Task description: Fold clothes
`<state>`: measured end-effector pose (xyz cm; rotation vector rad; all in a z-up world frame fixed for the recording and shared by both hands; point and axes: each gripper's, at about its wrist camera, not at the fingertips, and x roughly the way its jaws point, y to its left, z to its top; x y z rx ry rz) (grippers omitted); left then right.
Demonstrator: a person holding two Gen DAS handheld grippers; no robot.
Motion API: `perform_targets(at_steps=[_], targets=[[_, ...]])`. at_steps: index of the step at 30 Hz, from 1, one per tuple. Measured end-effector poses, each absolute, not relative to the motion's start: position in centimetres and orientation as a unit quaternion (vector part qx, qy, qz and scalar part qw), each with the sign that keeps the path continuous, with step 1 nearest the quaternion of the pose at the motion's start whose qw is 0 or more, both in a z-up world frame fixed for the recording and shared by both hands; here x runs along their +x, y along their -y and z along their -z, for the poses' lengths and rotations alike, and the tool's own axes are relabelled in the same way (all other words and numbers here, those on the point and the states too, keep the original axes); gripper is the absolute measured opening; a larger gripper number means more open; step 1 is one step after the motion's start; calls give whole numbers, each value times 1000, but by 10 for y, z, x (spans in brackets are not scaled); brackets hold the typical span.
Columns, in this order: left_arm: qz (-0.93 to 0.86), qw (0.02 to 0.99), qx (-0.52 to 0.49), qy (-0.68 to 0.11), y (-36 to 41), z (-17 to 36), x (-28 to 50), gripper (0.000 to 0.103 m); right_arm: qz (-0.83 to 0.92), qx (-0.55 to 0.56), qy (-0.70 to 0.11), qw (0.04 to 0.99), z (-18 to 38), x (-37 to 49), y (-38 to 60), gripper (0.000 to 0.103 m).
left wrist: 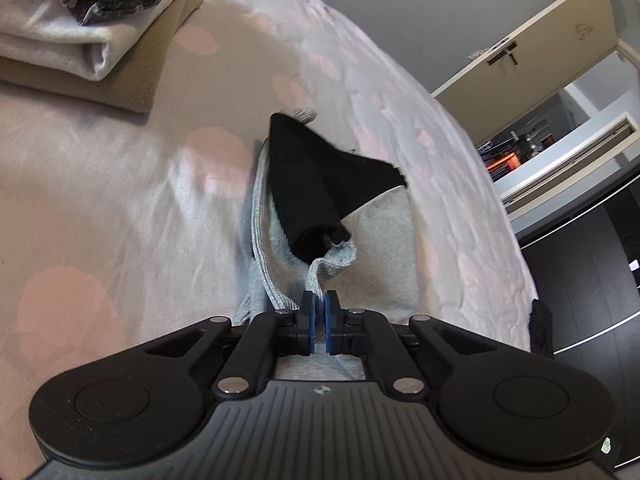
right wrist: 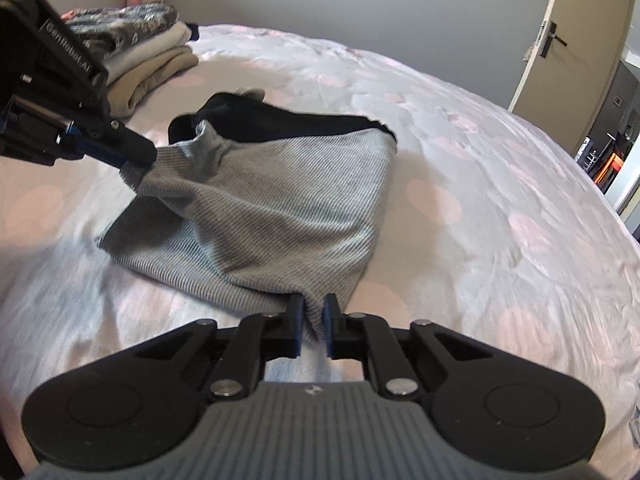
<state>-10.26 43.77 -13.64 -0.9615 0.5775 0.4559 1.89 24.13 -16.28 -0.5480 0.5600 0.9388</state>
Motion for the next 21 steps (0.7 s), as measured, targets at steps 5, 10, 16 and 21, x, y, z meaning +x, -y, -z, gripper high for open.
perform_targets(at_steps=[5,10,16,21], targets=[[-199,839,-441,-249,-428,121,-110,2,-418,-207,-275,841,151,31,-226,0],[-216,832,-429,-278,-420,126,-109,1,-392,-152,-324,847,150,51,-211,0],[-235,822,-434,-284,-427,133,-109,1,-441,-208,-304,818,155,30,-225,22],[-234,821,-436,-284,-429,135,-109,1,-439,-273,-293,804,167,18,-239,28]])
